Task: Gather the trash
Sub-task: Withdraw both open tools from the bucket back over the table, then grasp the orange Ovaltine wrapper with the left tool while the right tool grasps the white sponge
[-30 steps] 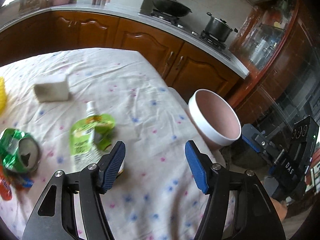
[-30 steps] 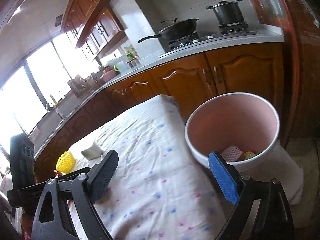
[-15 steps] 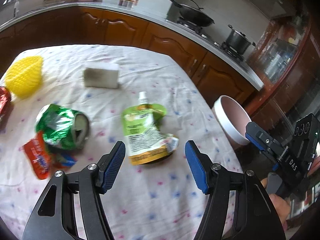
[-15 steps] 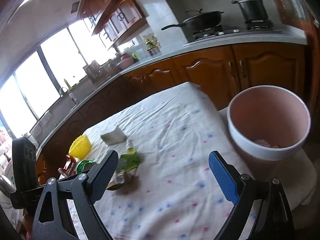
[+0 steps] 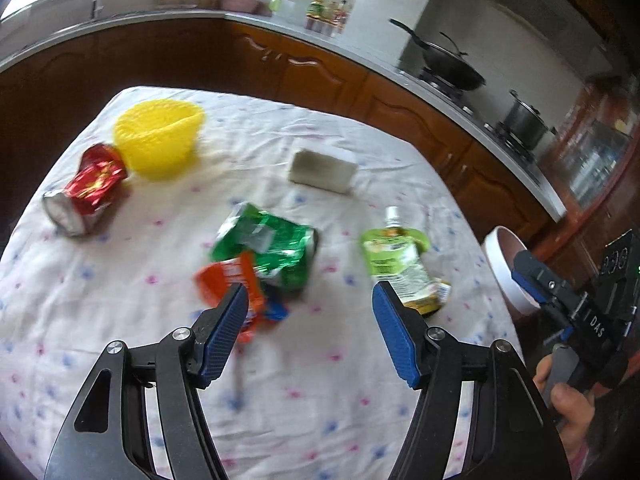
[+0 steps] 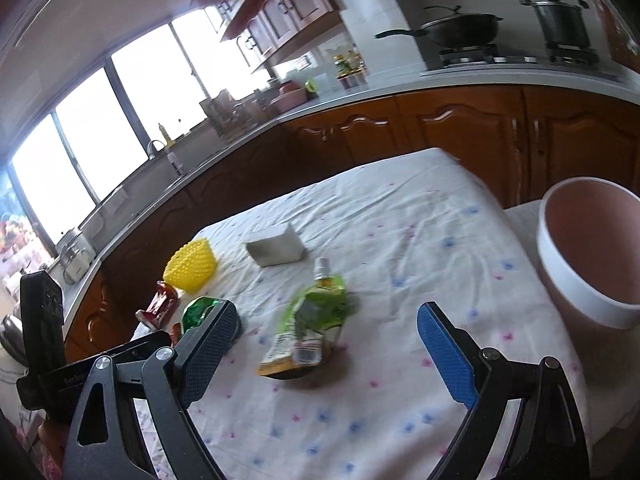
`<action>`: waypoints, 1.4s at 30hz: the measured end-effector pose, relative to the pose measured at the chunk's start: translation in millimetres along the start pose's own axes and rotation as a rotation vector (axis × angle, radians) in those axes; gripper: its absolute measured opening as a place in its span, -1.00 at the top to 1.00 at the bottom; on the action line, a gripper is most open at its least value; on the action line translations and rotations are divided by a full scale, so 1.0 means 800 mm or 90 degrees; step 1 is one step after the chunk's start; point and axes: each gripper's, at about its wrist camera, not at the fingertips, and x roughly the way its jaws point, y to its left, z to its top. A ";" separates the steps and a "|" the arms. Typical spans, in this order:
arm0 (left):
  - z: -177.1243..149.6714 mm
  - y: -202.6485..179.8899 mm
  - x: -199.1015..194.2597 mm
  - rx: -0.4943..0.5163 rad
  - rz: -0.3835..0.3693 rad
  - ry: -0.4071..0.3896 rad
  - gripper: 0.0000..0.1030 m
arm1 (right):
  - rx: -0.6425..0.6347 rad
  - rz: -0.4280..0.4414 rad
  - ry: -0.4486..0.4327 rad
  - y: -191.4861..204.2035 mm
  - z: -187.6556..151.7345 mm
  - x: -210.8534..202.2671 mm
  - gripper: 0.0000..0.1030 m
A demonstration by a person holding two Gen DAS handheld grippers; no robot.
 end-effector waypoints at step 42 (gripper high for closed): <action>0.011 0.086 0.059 -0.047 0.026 0.084 0.46 | -0.347 0.062 0.251 0.092 0.081 0.299 0.19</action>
